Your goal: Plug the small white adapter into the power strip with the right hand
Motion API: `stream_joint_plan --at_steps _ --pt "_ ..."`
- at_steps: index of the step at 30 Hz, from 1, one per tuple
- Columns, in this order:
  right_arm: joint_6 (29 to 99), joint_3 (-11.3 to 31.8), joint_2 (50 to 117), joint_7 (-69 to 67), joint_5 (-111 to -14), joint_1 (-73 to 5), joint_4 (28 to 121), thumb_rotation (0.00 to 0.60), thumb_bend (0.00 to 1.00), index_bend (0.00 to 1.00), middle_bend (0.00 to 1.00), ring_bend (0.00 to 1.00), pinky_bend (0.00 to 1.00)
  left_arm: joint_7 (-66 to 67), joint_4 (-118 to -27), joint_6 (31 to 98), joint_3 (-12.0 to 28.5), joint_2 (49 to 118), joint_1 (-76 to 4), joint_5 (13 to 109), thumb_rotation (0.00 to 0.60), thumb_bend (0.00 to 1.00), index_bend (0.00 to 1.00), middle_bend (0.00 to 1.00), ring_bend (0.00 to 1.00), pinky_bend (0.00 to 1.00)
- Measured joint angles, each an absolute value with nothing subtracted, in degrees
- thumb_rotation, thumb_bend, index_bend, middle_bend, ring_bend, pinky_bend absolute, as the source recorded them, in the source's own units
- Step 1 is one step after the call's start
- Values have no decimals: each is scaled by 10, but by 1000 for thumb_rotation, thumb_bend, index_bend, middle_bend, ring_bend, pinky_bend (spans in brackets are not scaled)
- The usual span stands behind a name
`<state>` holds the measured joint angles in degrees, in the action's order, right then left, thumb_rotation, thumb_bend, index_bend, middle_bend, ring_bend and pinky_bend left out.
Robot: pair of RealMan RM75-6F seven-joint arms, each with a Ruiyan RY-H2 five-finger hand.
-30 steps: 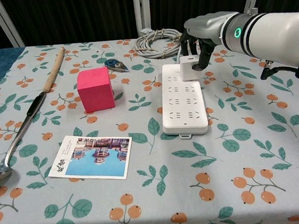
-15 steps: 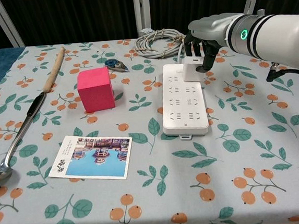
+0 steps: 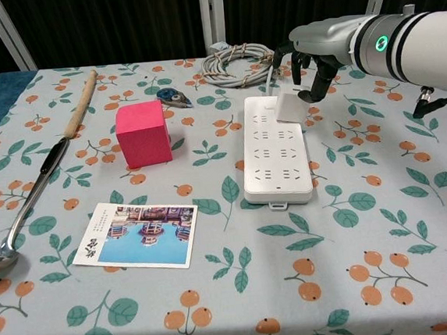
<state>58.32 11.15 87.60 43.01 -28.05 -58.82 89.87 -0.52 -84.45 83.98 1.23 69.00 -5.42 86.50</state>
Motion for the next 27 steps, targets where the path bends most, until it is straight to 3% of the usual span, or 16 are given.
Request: stream_joint_plan --at_steps 4,7,13,18,23,27 --pt "582 115 852 403 -297 -576 931 600 397 195 328 177 161 -1 -849 839 13 688 -55 865 600 0 19 0 0 0" --pt "581 121 835 362 -327 -560 953 600 397 322 398 209 199 2 -852 839 13 687 -55 865 600 0 19 0 0 0" --pt "580 142 831 206 -414 -514 963 600 421 715 673 504 515 8 -859 837 13 686 -56 862 600 0 19 0 0 0" --pt "568 162 854 1 -495 -477 932 600 606 945 904 777 760 12 -863 835 13 686 -56 860 600 0 20 0 0 0" --pt "544 182 888 -222 -561 -451 873 600 774 1000 983 987 985 14 -866 833 13 685 -56 857 600 0 19 0 0 0" --pt "514 197 925 -403 -617 -437 803 600 879 1000 1000 1000 1000 14 -867 830 14 685 -57 854 600 0 19 0 0 0"
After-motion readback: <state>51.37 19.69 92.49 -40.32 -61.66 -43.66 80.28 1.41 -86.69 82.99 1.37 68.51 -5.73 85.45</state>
